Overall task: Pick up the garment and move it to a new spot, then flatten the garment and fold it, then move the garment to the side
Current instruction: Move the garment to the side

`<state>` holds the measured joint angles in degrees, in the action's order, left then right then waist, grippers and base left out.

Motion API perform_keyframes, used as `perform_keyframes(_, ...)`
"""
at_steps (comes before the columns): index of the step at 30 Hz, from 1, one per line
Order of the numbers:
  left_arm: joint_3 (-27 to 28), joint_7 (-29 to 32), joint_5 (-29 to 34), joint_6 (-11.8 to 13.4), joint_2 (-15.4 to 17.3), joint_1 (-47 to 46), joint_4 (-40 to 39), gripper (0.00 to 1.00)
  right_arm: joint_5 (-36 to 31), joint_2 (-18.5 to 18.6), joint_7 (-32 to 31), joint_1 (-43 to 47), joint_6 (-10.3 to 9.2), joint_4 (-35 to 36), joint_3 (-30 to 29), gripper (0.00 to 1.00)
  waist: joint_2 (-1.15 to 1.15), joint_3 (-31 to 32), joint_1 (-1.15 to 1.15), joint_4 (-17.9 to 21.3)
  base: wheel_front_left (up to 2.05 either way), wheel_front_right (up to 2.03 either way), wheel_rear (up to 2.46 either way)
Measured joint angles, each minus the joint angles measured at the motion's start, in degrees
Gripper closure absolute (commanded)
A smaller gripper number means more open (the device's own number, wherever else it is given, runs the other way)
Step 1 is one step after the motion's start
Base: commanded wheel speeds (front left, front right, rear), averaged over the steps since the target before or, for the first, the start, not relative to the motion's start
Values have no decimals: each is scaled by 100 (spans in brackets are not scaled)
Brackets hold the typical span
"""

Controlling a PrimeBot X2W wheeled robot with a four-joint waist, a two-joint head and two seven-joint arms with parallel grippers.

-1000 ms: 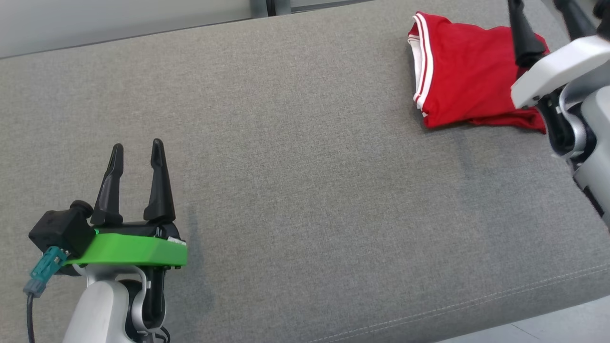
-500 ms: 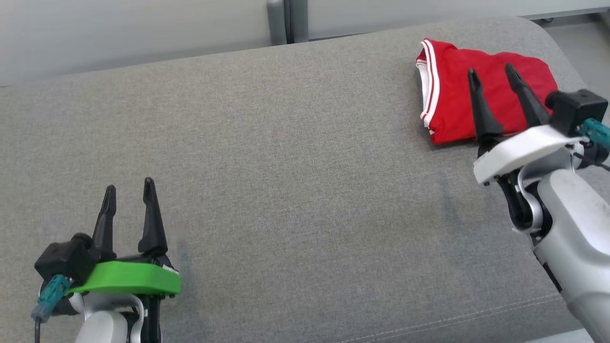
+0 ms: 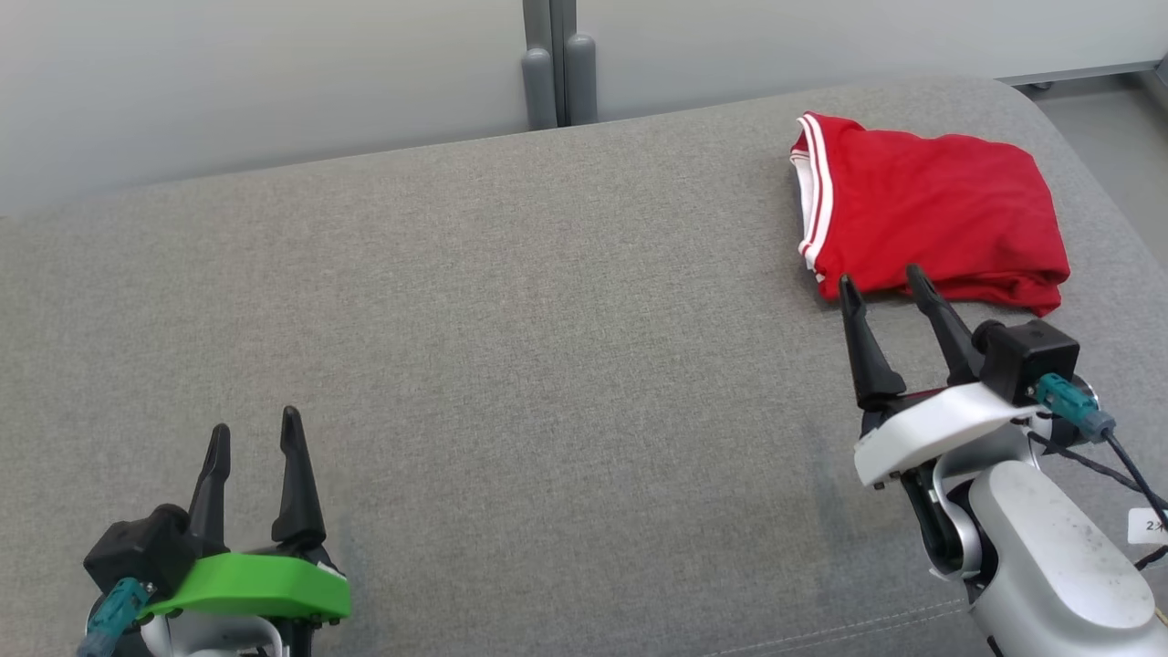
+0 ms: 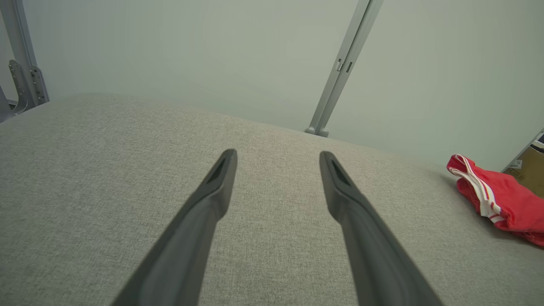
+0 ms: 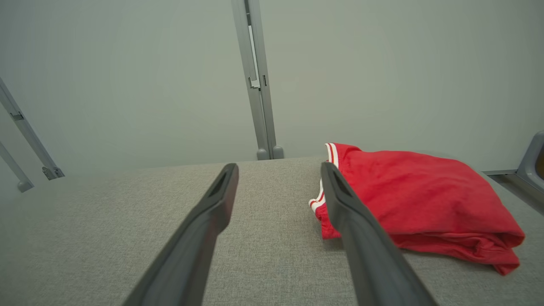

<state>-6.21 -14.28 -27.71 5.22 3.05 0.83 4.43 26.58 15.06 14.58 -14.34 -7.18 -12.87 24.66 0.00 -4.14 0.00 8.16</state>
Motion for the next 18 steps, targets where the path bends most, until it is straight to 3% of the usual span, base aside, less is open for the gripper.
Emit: perform_keyframes(18,237,-15,226,42,-20,396,-146,0,-602,-286,0,729,0,301,-271,0,0,144,0,-153,0,0,0)
